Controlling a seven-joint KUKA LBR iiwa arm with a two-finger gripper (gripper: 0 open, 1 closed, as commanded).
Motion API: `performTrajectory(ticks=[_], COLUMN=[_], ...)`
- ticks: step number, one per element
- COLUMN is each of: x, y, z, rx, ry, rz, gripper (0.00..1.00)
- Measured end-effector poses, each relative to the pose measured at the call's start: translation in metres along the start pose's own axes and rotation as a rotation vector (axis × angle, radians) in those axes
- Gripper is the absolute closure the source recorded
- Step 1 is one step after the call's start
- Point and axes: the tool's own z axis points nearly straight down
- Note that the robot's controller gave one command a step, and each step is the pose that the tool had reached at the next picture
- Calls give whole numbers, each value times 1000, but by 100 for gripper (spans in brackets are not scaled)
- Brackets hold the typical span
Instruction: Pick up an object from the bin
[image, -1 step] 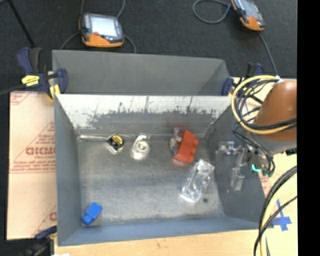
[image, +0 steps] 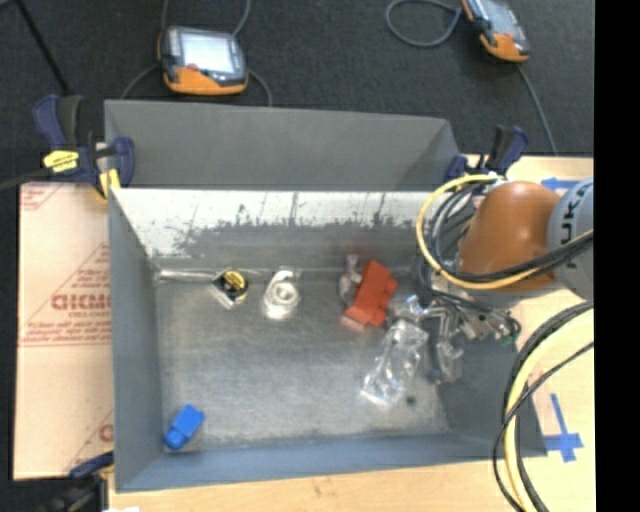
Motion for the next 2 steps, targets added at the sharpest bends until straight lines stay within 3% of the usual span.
performTrajectory(ticks=[1, 2], x=[-6, -7], y=[14, 14], z=[-31, -37], rx=[-1, -1], ry=[1, -1], rz=[7, -234], gripper=[0, 0])
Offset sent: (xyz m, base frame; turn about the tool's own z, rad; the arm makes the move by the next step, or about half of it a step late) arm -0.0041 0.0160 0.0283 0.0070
